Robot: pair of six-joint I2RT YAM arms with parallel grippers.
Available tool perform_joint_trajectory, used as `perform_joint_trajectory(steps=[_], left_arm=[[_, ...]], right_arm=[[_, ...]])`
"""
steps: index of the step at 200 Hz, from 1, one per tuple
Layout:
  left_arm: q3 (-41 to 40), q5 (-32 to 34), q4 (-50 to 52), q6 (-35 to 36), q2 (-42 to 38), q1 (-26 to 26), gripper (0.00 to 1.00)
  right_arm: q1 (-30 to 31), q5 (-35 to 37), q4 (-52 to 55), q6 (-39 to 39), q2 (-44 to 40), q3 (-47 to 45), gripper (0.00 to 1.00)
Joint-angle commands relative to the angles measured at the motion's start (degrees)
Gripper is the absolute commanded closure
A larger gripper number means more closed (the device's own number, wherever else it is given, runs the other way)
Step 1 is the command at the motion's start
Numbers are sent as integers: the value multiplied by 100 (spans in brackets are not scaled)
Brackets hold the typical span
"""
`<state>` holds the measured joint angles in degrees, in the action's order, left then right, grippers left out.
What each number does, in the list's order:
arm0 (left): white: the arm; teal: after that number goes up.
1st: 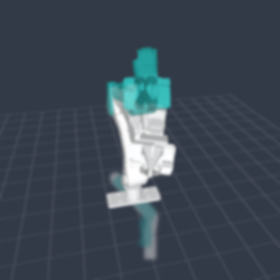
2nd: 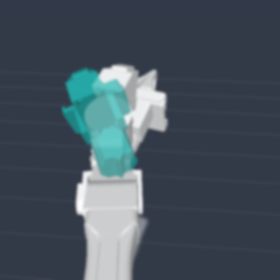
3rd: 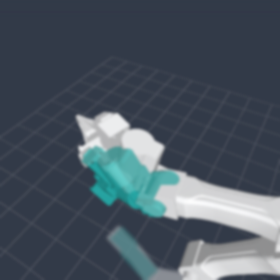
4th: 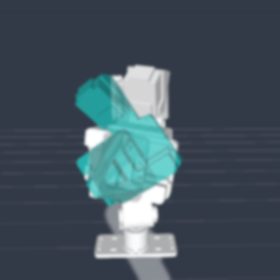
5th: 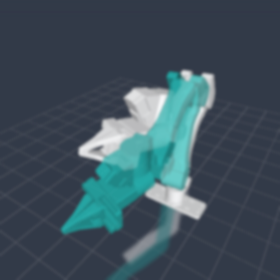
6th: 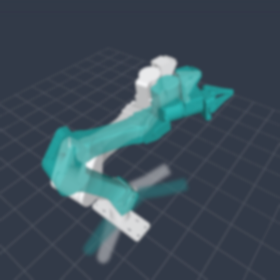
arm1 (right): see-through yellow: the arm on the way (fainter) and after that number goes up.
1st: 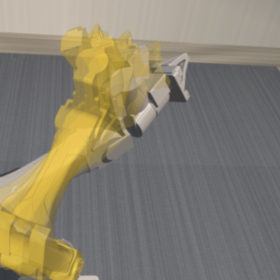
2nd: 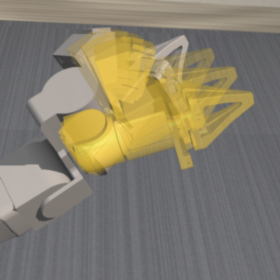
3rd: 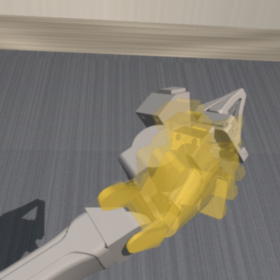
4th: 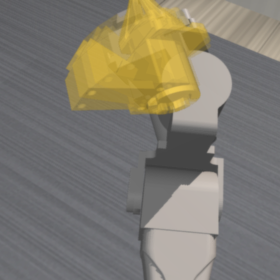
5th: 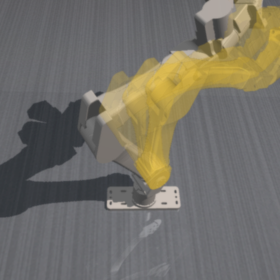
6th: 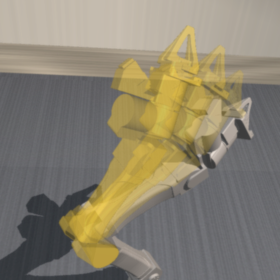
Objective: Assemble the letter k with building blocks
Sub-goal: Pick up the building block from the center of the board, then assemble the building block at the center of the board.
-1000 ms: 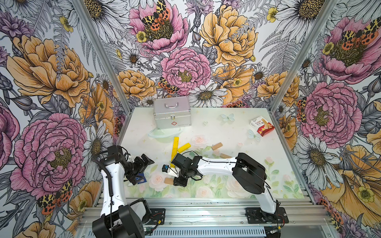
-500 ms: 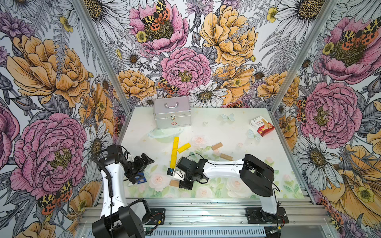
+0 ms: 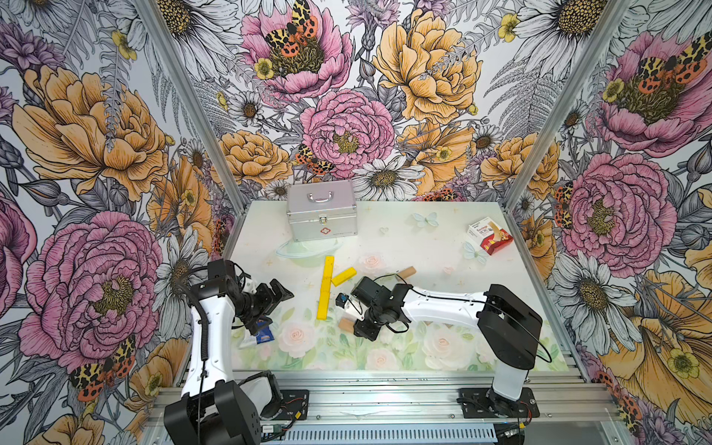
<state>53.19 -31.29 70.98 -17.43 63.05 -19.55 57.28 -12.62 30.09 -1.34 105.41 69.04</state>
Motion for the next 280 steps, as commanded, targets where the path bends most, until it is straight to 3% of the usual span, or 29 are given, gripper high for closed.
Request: perform_joint_trajectory(steps=[1,100,158,280], left_arm=[[207,-89,-291,16,68,130,1],[549,535,-1104,-151,788,1218,1],[583,583,-1661,-201,604,1385,1],[762,577,-2172,-208,1358,1765,1]], right_arm=[[-25,149,80,-248,-78,267,100],[-299,357,94,-581,159,671,100],[-505,342,249,-576,410,1005,100],[-779,445,252,-384,791,1436,100]])
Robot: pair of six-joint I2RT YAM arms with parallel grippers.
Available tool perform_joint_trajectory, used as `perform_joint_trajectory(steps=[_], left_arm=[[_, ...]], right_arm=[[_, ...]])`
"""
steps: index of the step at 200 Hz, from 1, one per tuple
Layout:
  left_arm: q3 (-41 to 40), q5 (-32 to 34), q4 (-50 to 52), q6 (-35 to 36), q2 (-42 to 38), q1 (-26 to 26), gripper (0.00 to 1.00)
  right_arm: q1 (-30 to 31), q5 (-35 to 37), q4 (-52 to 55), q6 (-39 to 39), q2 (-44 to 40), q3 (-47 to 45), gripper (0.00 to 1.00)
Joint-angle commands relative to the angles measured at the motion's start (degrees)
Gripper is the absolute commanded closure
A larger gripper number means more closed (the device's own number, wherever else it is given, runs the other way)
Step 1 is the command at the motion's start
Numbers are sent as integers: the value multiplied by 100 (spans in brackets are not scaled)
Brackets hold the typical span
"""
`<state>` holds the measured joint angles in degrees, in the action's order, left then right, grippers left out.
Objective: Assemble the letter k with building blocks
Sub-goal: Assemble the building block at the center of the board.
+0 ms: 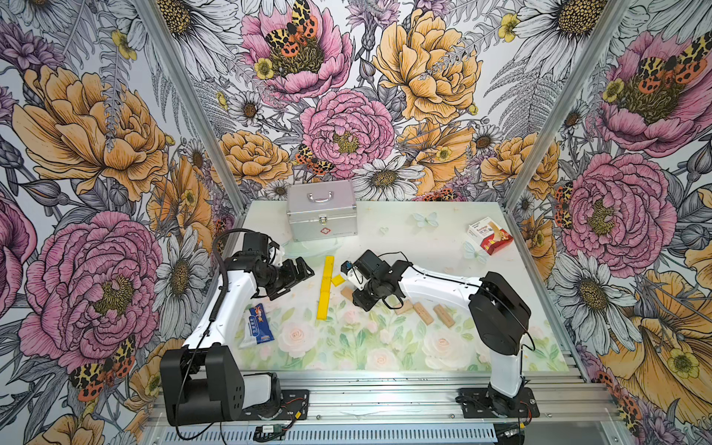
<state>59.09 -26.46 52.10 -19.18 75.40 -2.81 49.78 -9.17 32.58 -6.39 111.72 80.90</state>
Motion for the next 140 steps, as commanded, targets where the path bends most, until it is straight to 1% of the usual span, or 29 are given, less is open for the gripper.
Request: perform_joint_trajectory(steps=[1,71,140], left_arm=[[177,91,-286,-33,128,94,1],[287,150,-413,-85,362,134,1],[285,167,-482,-122,375,209,1]], right_arm=[[-30,100,3,121,167,254,100],[-38,27,3,179,450,597,100],[-35,-30,-6,158,525,635,100]])
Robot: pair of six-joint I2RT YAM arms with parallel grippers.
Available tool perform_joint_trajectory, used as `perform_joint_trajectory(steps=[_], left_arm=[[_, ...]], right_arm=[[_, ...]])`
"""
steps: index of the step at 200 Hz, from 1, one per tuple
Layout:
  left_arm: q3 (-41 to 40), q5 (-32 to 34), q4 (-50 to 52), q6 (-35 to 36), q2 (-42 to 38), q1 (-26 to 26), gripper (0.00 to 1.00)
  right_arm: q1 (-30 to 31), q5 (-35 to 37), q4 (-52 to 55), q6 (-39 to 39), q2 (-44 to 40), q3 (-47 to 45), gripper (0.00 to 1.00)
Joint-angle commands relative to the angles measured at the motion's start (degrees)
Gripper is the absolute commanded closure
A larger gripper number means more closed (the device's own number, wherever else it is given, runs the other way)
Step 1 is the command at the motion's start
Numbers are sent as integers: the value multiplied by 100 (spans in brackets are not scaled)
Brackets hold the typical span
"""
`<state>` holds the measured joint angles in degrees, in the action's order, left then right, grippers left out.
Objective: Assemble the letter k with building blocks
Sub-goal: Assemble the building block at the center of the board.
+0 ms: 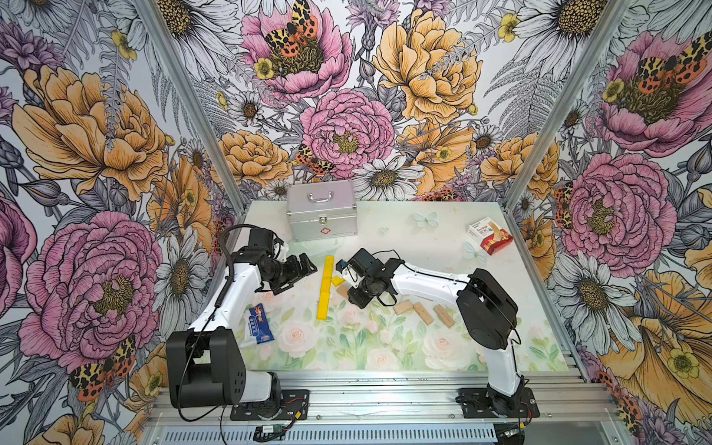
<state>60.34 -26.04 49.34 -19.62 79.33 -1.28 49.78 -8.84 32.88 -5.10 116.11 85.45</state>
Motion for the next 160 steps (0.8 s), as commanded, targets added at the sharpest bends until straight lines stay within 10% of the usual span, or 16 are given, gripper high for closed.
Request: perform_joint_trajectory(steps=[1,160], left_arm=[[161,126,-210,-82,-21,52,1],[134,124,-233,-51,47,75,2]], right_arm=[[-37,-64,-37,28,86,181,100],[-16,-305,-32,-109,371,412,100]])
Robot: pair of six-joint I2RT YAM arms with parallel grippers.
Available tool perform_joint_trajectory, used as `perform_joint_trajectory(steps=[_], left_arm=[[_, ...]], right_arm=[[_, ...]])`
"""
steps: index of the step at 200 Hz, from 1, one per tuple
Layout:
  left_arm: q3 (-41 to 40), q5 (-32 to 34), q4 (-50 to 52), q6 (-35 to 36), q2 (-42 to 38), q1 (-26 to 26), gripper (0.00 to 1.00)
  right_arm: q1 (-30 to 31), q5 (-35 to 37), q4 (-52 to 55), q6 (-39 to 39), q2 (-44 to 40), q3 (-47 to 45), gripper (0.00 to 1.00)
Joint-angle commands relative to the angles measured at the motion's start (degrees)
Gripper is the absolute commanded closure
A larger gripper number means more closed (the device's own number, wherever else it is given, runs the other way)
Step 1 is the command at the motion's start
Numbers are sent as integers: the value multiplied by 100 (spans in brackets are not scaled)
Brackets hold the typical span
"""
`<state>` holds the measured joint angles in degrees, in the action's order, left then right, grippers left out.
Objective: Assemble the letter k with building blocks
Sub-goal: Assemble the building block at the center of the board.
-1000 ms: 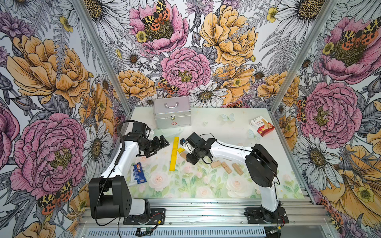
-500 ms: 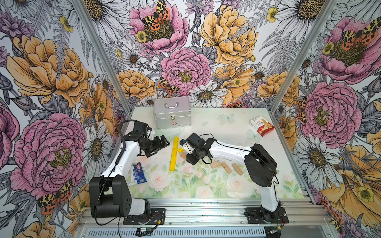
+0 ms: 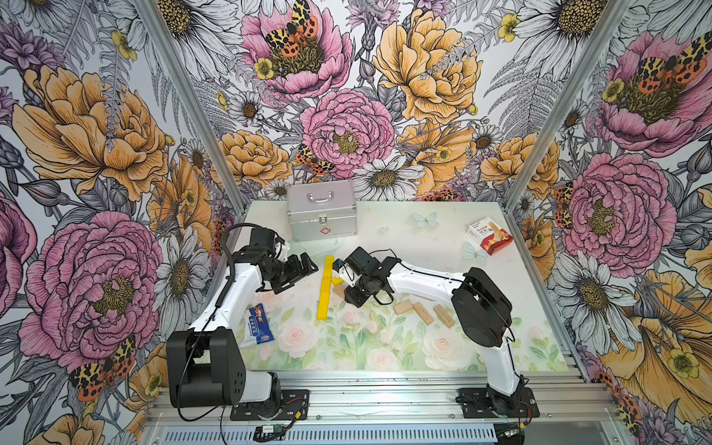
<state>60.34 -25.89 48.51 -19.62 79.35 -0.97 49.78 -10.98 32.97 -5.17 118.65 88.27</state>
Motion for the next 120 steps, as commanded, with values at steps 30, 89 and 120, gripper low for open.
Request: perform_joint_trajectory(steps=[30,89,120], left_arm=[[167,78,-152,-60,45,40,1],[163,80,-141,-60,45,45,1],[158,71,-157,-62,11,28,1]], right_arm=[[-21,-104,-45,-112,190,164,100],[-19,-132,-45,-116,305,246,100],[-21,-141,-45,-105,343,270,100]])
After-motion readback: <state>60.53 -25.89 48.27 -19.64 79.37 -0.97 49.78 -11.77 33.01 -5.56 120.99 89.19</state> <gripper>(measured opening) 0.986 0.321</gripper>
